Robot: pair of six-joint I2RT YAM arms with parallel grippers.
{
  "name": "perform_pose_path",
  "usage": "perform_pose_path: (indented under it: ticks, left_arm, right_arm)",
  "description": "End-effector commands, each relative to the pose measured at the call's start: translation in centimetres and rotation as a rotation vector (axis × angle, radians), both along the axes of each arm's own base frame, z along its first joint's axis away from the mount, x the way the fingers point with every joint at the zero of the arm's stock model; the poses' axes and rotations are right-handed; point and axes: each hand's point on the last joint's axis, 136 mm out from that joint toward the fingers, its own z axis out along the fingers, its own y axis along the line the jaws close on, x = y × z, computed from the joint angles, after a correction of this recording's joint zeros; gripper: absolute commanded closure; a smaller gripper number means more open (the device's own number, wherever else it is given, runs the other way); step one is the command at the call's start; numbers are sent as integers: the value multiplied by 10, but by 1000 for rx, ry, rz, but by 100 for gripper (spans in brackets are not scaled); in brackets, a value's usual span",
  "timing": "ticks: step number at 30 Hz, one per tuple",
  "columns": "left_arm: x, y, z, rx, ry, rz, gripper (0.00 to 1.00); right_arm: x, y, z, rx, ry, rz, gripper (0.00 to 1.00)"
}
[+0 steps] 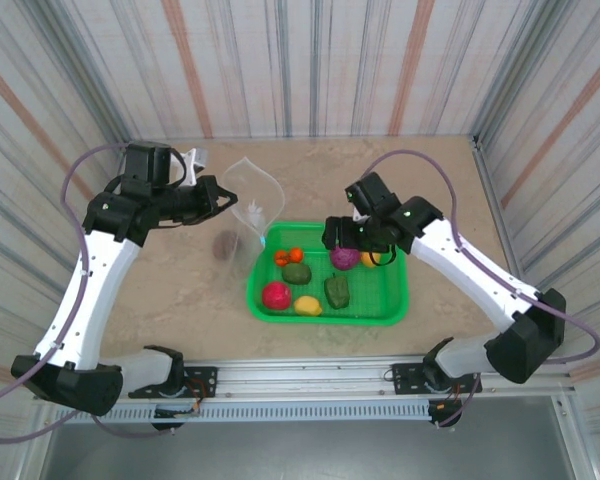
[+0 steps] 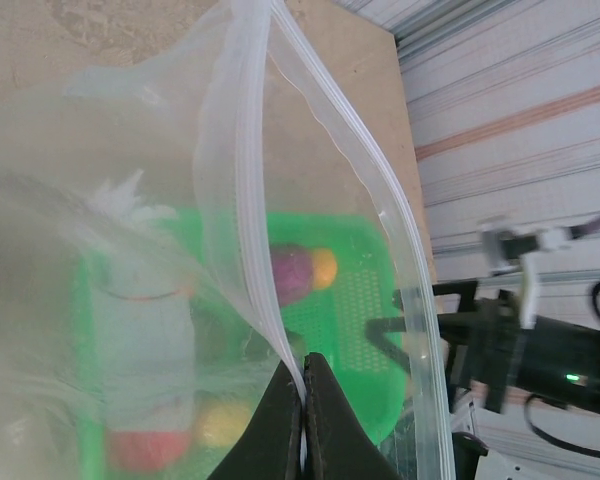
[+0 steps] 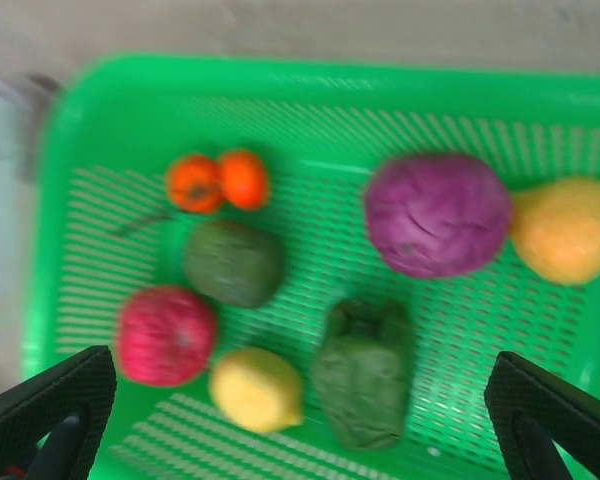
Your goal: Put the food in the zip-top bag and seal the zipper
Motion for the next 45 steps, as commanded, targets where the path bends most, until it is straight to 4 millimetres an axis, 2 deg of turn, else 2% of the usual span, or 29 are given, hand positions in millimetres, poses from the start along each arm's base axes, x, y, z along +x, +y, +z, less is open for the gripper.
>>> perform_pose_path:
  ticks: [1,8,13,19,26,28,30,36,38,41,45]
  left_arm:
    - [-7,0,16,1,-59,-15,100]
    - [-8,-1,13,0,-47,-20,100]
    - [-8,-2,14,-6,-49,-21,100]
    - [-8,-2,13,-13,-45,-22,100]
    - [-7,-4,11,-17,-41,-27,100]
    - [-7,-5,10,-20,-38,-29,100]
    - [-6,-5,10,-19,-39,-29,100]
    - [-6,-4,11,-14,-43,-28,100]
    - [-6,-4,10,-12,-39,-29,100]
    - [-5,-5,9,-14,-33,-31,100]
    - [-5,-6,10,-17,-34,-35,100]
  right_arm:
    - [9,-15,-19,-106,-12,-24,1]
    - [28,-11,-66,-227,55,-12,1]
    - [43,-6,-87,-252,75,1,0]
    - [51,-1,-116,-306,107,32,0]
    - [60,-4,-137,-350,125,39,0]
    - [61,-3,-142,-351,130,42,4]
    - [62,-2,-144,-352,133,43,12]
    - [62,-4,-134,-339,110,29,43]
    - [60,-5,-125,-327,102,23,49]
    - [54,-4,-101,-280,77,17,52]
    - [44,-1,-51,-177,10,17,52]
